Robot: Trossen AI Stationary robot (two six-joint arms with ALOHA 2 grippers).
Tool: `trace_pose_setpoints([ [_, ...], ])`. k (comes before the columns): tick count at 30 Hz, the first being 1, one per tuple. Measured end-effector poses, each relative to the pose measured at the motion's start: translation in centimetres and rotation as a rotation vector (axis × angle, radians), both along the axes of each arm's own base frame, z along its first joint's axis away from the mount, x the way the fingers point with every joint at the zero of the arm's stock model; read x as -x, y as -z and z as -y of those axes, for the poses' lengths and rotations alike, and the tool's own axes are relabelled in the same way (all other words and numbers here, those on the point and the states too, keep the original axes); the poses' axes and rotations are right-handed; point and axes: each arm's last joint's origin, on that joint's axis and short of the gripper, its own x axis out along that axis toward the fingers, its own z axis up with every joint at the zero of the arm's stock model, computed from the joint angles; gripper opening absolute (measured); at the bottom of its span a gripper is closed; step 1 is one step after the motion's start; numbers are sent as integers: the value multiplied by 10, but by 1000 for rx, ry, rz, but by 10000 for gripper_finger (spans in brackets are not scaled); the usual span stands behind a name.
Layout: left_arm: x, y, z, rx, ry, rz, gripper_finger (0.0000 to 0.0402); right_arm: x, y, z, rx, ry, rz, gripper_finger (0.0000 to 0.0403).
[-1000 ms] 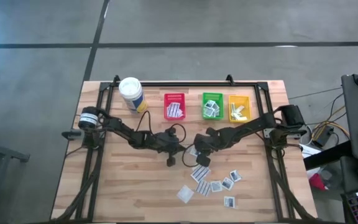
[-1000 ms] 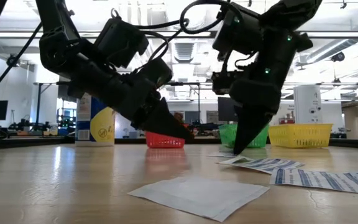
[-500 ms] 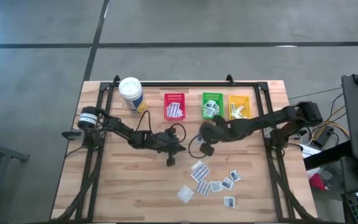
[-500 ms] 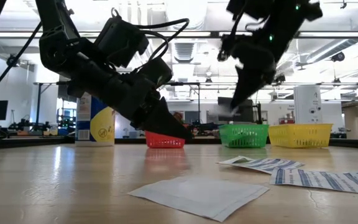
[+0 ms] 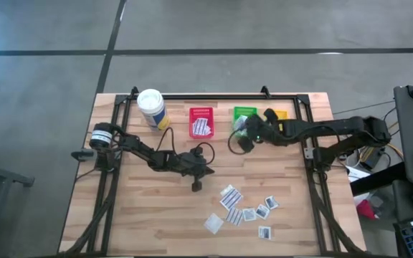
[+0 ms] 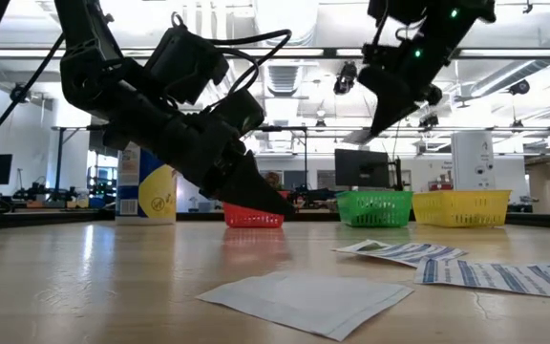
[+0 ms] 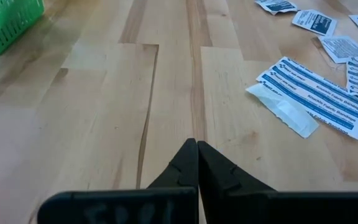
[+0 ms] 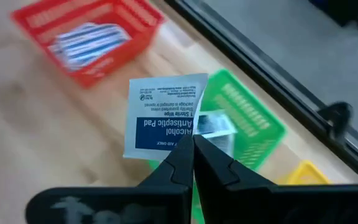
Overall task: Pick & Place First Aid Supplies
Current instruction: Put the alcohol pad in the green bin, then put the green bandage in the yellow bin
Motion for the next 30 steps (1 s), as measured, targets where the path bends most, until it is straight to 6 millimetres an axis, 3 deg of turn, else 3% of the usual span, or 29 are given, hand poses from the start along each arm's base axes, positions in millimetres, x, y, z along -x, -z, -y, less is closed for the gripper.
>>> trace_pose_setpoints([
  [8, 0, 0, 0, -12, 6, 0, 0, 5, 28, 34, -18, 141, -95, 8],
  [14, -1, -1, 0, -49, 33, 7, 0, 4, 51, 42, -40, 175, -178, 8],
  [24, -5, -5, 1, -77, 49, 24, 0, -1, 59, 44, -44, 172, -206, 9],
  [30, -5, -6, 1, -73, 57, 29, 0, -2, 58, 48, -38, 181, -171, 40],
])
